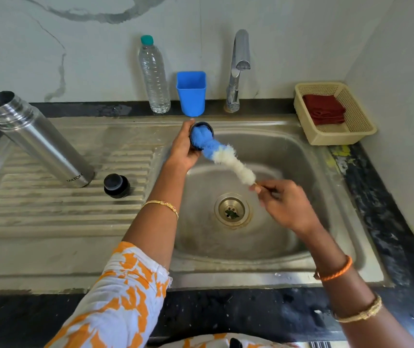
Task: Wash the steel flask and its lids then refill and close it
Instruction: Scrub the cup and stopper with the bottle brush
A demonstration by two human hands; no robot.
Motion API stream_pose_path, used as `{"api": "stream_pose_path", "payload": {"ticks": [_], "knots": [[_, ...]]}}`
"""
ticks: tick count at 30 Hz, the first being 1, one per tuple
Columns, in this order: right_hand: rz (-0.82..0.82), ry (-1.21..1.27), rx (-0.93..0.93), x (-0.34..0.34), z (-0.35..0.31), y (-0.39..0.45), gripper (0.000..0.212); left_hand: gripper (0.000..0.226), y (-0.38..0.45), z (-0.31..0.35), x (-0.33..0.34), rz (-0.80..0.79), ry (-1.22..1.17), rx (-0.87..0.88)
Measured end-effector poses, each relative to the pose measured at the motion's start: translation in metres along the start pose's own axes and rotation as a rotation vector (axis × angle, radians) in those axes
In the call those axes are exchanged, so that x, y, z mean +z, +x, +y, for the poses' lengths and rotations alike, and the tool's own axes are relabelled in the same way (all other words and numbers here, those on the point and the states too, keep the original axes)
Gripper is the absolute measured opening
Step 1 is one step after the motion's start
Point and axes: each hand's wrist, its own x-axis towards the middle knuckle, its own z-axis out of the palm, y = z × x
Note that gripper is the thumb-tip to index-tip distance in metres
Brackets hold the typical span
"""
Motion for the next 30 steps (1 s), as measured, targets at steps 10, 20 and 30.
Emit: {"api": "stream_pose_path", "payload": {"ticks": [10, 20, 30], "knots": [[0.604, -0.629, -0.502, 0.001, 0.029, 0.001, 0.024, 0.024, 0.005, 0.019, 0.007, 0.117, 0.277, -0.188], [0.66, -0.707, -0.636, -0.008, 0.06, 0.015, 0.036, 0.031, 0.008, 0.045, 0.01, 0.081, 0.583, -0.417], [0.737, -0.558, -0.402, -0.006, 0.076, 0.014, 0.031, 0.024, 0.003, 0.051, -0.014, 0.179, 0.35, -0.368]]}}
